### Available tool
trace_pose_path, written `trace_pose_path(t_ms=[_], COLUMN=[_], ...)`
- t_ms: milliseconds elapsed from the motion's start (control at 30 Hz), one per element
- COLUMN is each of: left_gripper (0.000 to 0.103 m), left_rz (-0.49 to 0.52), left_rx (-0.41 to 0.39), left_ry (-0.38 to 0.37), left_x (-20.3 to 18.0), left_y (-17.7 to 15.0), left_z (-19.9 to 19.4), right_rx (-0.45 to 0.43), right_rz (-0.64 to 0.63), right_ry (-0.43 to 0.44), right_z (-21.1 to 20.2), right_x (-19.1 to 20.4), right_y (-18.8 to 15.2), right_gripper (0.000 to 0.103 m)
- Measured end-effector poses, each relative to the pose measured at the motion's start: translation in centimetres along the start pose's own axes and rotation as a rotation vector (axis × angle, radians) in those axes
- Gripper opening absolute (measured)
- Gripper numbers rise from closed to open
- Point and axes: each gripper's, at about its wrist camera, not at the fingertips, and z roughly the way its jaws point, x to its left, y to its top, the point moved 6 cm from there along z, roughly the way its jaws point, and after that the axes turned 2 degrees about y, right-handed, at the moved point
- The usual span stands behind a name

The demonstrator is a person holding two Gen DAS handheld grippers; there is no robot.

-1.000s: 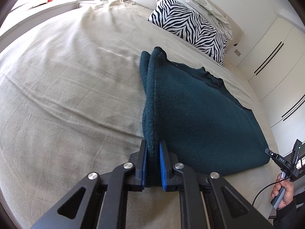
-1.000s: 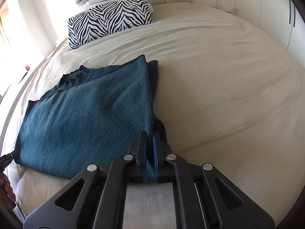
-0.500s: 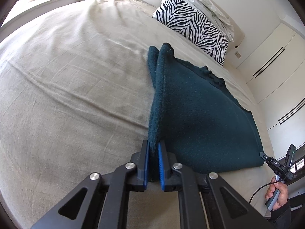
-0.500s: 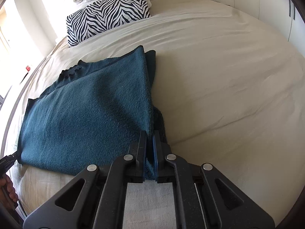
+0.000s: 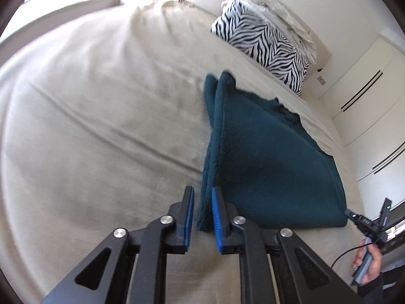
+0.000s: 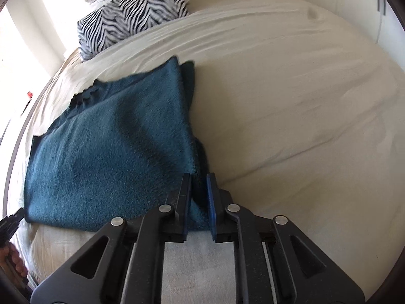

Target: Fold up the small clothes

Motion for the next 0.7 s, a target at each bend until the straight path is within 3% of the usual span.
trace_pose_path(t_ms=[67, 133, 200, 267, 300, 333, 467, 600, 667, 700], left_gripper=[0.055, 0.064, 0.064, 0.067, 0.067, 0.067, 0.067, 0.066, 0.066, 0.066], left_rz=[0.066, 0.128, 0.202, 0.286, 0.31, 0.335, 0.4, 0.371, 0.348, 0.355], left_rx=[-0.079, -0.138, -0.143, -0.092, -0.092, -0.096, -0.105, -0.023, 0.01, -0.012], left_ry=[0.058, 0.101, 0.107, 0.111, 0.119, 0.131, 0.203, 0.246, 0.235, 0.223], left_x=[-1.2, -2.7, -5.2, -8.1, -9.1, -10.0, -12.2, -10.8, -9.3, -9.1], left_y=[1.5, 3.3, 5.1, 6.7, 7.3, 8.0, 10.7, 11.4, 10.5, 10.1], left_z=[-1.8, -2.2, -0.9, 2.2, 3.5, 4.8, 9.6, 14.2, 15.3, 15.2], right_rx=[-0.039, -0.045, -0.029, -0.003, 0.032, 0.052, 0.131, 0.193, 0.231, 0.24], right_rz=[-0.009, 0.002, 0.001, 0.002, 0.002, 0.006, 0.005, 0.044, 0.063, 0.073], right_ry=[0.013, 0.098, 0.182, 0.296, 0.395, 0.435, 0.535, 0.626, 0.615, 0.606], right_z=[-1.0, -1.0, -0.2, 1.0, 2.3, 3.2, 7.7, 11.5, 13.3, 14.3], right_x=[0.9, 2.8, 5.5, 8.5, 10.9, 12.2, 18.0, 21.9, 22.5, 22.6], right_y=[1.1, 2.5, 3.9, 4.8, 5.3, 5.5, 6.2, 6.4, 6.1, 5.9], right_gripper=[0.014, 0.014, 0.014, 0.014, 0.014, 0.014, 0.014, 0.014, 0.014, 0.014])
